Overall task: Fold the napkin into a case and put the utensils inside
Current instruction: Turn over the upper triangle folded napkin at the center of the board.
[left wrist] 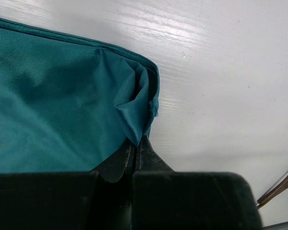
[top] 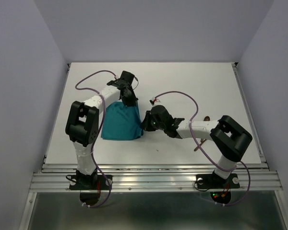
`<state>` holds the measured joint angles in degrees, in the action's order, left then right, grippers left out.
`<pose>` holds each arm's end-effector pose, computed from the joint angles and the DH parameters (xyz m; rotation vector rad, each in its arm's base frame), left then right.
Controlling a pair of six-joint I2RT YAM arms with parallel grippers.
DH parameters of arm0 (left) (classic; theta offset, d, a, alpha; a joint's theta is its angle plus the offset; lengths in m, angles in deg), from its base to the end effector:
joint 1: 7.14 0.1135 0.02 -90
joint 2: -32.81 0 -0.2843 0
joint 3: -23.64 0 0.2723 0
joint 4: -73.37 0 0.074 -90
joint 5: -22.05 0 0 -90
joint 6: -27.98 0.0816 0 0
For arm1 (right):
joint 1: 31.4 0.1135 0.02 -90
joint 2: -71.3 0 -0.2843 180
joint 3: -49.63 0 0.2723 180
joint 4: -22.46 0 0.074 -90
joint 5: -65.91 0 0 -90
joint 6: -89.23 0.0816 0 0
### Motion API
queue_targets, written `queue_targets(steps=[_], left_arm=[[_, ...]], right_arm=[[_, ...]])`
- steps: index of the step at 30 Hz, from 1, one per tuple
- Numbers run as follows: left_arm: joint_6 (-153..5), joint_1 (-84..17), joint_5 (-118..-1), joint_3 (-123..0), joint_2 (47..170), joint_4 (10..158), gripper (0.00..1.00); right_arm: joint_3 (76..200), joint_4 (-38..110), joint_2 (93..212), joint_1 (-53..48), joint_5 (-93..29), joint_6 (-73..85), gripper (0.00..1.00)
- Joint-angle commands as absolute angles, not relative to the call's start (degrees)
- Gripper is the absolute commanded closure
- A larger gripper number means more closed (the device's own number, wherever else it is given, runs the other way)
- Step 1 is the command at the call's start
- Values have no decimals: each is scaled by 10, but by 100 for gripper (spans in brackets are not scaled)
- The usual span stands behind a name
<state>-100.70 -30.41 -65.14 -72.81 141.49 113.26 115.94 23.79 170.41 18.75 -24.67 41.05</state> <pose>0.4326 -0.1904 0.2024 -0.3210 2.5329 -0.5046 0.2702 0.3250 0.1594 -0.1747 2.3129 0.8926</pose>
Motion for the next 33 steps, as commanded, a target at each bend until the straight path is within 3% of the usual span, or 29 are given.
queue_targets(steps=[1,33], left_arm=[[-1019,-306,-724,-766,1432,1037,100],[-1018,-408,-731,-914,1581,1057,100]], right_arm=[[1125,287,1679,197,-275,408,99],[1030,333,1616,180,-196,389,99]])
